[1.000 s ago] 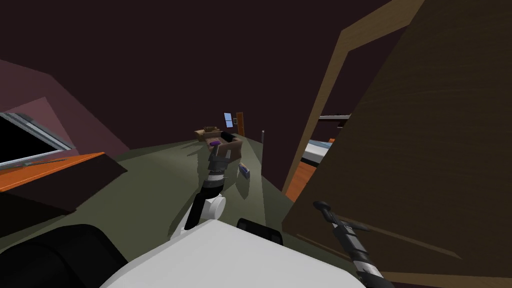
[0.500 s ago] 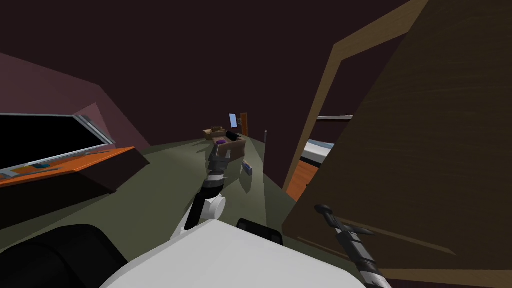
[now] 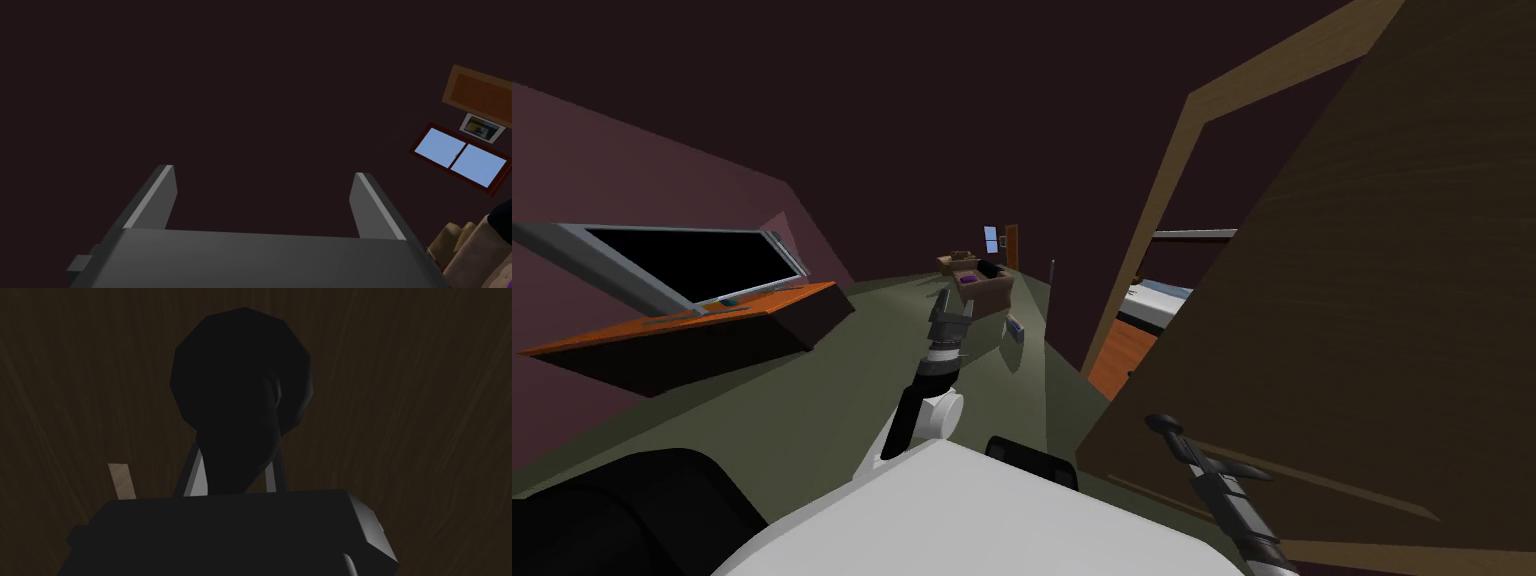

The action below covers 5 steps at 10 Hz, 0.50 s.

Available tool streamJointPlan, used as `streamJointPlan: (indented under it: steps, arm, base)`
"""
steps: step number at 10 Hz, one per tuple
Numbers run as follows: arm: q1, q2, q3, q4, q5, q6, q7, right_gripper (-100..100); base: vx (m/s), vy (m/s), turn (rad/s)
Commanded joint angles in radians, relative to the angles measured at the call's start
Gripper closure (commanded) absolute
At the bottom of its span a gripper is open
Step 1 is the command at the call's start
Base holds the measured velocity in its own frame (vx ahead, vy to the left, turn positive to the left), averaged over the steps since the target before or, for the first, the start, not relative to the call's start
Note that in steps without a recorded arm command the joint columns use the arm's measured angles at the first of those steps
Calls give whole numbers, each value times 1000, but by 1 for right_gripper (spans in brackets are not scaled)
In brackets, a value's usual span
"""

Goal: Pull the door open

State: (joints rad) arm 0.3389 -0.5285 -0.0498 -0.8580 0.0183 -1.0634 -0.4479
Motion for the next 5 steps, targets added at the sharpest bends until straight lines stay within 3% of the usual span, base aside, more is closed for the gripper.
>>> streamJointPlan:
  steps: [1, 4, 5]
  arm:
    - [11, -10, 0, 9, 2, -22, -5, 100]
    - [20, -23, 2, 29, 5, -58, -15, 100]
    - [15, -17, 7, 29, 7, -52, -15, 100]
  base:
    - [-221, -81, 148]
    - [-222, -57, 150]
    - [-91, -10, 22]
